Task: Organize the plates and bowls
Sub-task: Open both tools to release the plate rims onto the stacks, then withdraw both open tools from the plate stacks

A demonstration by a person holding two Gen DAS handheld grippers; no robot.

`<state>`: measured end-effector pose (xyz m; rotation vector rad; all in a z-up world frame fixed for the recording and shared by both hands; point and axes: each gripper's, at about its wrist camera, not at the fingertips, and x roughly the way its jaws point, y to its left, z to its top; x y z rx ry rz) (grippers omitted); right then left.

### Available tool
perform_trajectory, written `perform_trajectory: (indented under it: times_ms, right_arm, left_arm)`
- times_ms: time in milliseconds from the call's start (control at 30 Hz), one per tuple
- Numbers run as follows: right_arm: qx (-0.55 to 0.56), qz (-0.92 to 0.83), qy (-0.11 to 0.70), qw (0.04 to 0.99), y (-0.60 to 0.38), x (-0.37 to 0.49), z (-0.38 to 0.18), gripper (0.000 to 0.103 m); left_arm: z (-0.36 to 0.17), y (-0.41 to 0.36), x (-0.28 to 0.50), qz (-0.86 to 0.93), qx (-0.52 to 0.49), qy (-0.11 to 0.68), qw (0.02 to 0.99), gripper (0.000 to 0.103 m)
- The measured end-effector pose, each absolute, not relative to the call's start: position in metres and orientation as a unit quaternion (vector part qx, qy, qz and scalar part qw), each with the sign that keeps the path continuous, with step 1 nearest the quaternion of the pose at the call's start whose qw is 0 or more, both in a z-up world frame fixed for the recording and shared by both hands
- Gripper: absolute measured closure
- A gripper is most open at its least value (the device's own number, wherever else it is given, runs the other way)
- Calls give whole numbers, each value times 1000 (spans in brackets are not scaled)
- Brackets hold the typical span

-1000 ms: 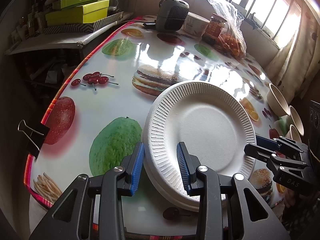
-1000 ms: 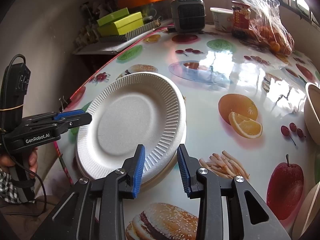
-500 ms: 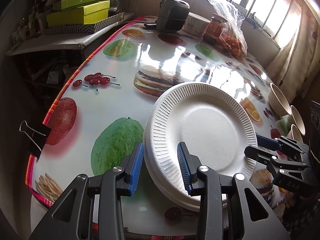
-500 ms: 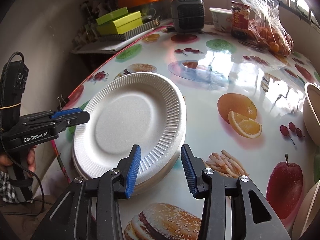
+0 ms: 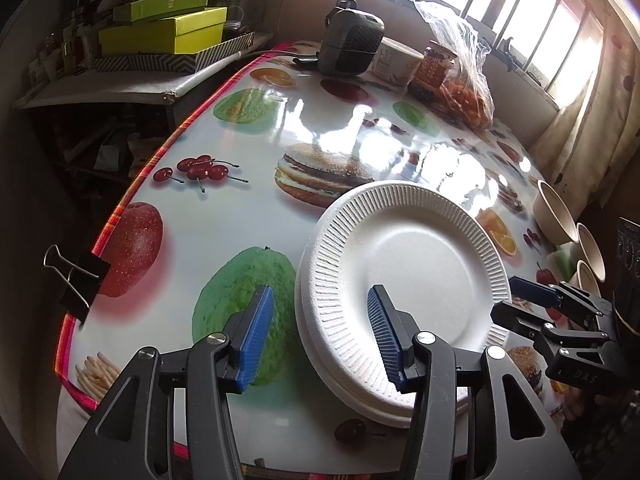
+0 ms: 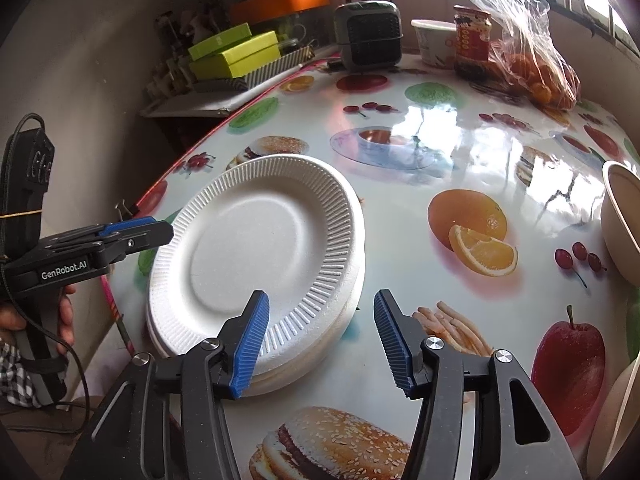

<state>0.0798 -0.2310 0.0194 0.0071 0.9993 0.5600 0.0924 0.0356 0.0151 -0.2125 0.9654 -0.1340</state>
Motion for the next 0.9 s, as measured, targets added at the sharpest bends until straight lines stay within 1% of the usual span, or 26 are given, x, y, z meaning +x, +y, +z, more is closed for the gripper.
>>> perform_trajectory:
  times_ms: [267, 367, 633, 700, 733, 800, 900]
  right_arm:
    - [58, 275, 487, 827, -240, 77, 11, 45]
    - [68, 287, 488, 822, -238, 77, 9, 45]
    - [72, 290, 494, 816, -232, 86, 5, 45]
    - [69, 290, 493, 818, -231, 89, 6, 49]
    - [68, 289, 493, 818, -231, 90, 6, 55]
    - [67, 288, 495, 817, -229, 93, 6, 63]
    - [67, 287, 497, 816, -230, 98, 5, 64]
  left_arm:
    - [3, 48, 95, -68, -140, 485, 861, 50]
    - [-1, 49, 96, -86, -163, 490, 852, 50]
    - [-3, 44, 103, -96, -166, 496, 847, 50]
    - [-3, 43, 106, -97, -166, 498, 846, 50]
    - [-4, 42, 107, -98, -164, 499, 845, 50]
    - [-5, 40, 110, -100, -165, 504, 842, 50]
    - [-4, 38, 114, -102, -164, 505, 842, 50]
